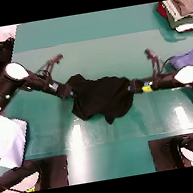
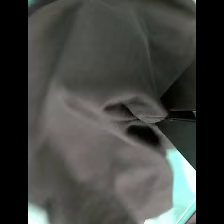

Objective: Fold the shirts.

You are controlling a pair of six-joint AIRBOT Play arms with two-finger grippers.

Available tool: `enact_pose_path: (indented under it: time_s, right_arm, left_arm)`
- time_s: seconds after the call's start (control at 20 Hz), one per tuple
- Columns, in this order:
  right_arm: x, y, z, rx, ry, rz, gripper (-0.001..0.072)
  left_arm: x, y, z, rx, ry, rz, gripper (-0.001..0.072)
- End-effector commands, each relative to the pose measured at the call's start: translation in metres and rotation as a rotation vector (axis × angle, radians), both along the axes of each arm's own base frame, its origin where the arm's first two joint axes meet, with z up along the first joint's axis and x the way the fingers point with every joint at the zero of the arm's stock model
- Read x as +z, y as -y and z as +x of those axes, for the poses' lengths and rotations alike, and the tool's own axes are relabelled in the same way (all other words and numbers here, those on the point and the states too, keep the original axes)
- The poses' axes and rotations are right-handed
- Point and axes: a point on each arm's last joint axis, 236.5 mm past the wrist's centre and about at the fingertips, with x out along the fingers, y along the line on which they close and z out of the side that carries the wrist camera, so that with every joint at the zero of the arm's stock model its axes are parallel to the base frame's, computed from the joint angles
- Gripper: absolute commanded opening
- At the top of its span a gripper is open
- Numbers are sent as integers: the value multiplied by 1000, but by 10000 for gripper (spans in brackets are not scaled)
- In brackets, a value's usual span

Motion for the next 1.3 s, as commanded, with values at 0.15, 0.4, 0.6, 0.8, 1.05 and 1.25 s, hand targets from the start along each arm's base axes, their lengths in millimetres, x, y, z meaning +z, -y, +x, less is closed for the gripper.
enact_pose_path:
  time_s: [0.15,0.4,0.6,0.8,1.05,1.25]
  right_arm:
    - [193,54,-10,-69,425,-5,23]
    - [264,94,-67,-161,539,-82,23]
    - [295,104,-98,-209,594,-141,23]
    - [274,109,-99,-185,430,-161,23]
    - [220,86,-82,-34,172,-27,23]
    - [147,49,-51,79,40,37,23]
  left_arm:
    - [206,-20,-3,47,534,-66,21]
    - [338,-32,-61,73,807,-188,21]
    - [397,-39,-90,83,955,-257,20]
    - [370,-40,-61,94,893,-179,20]
    - [247,-18,35,60,574,-32,21]
    - [116,4,115,49,300,53,21]
